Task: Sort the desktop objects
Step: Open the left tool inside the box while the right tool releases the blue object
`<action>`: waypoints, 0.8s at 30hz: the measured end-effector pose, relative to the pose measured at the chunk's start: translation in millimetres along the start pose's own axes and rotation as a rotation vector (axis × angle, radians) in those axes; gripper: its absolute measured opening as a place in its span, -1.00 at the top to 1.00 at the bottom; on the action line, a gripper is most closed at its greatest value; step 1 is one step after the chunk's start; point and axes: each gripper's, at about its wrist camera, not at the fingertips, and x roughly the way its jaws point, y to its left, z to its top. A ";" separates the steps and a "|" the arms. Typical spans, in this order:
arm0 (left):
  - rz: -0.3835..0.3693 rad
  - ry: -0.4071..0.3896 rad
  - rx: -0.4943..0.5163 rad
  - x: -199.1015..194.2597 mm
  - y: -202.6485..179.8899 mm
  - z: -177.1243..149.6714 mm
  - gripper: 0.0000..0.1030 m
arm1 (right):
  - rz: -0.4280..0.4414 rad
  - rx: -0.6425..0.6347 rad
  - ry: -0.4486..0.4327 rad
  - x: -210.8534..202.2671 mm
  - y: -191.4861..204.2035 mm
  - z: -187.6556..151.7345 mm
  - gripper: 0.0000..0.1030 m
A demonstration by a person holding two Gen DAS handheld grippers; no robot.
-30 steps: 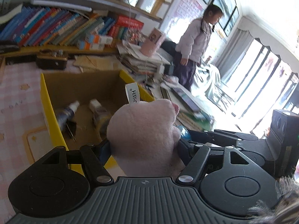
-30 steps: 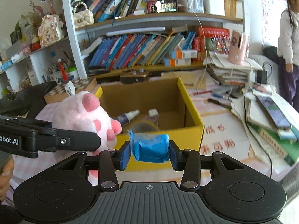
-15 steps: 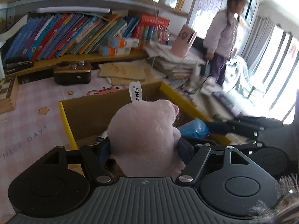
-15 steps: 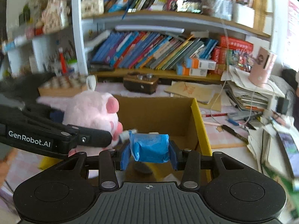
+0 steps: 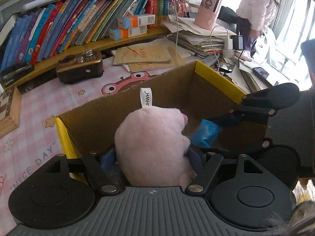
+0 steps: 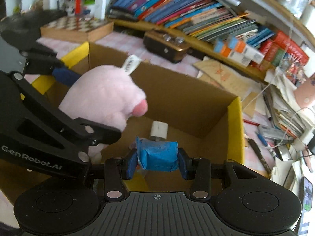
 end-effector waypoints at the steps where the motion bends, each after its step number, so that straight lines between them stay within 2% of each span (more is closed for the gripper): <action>1: 0.004 -0.003 -0.002 -0.3 0.5 0.1 -0.43 | 0.007 0.003 0.000 -0.4 -1.0 -0.6 0.19; 2: 0.011 -0.009 -0.005 -1.8 0.8 -0.3 -0.49 | 0.013 0.005 -0.002 -1.5 -1.1 -1.9 0.18; 5: 0.057 -0.055 -0.010 -10.3 -1.9 -2.3 -0.81 | 0.017 0.003 -0.031 -7.7 -0.6 -7.3 0.15; 7: 0.066 -0.095 -0.022 -20.0 -2.1 -4.0 -0.84 | 0.002 -0.004 -0.062 -11.7 1.0 -8.0 0.02; 8: 0.063 -0.111 -0.033 -25.5 -2.2 -5.0 -0.85 | -0.010 -0.002 -0.081 -14.3 1.1 -8.1 -0.18; 9: 0.062 -0.126 -0.042 -30.5 -2.6 -5.3 -0.87 | -0.016 0.002 -0.104 -18.0 1.6 -8.9 -0.29; 13: 0.079 -0.203 -0.071 -60.5 -8.6 -12.8 -0.93 | -0.017 0.050 -0.185 -37.1 -1.5 -10.7 -0.31; 18: 0.131 -0.312 -0.133 -105.4 -15.1 -33.6 -1.00 | -0.011 0.137 -0.289 -69.7 -8.4 -19.5 -0.47; 24: 0.234 -0.367 -0.239 -149.7 -12.0 -69.8 -1.00 | -0.020 0.218 -0.392 -107.3 -8.8 -40.7 -0.69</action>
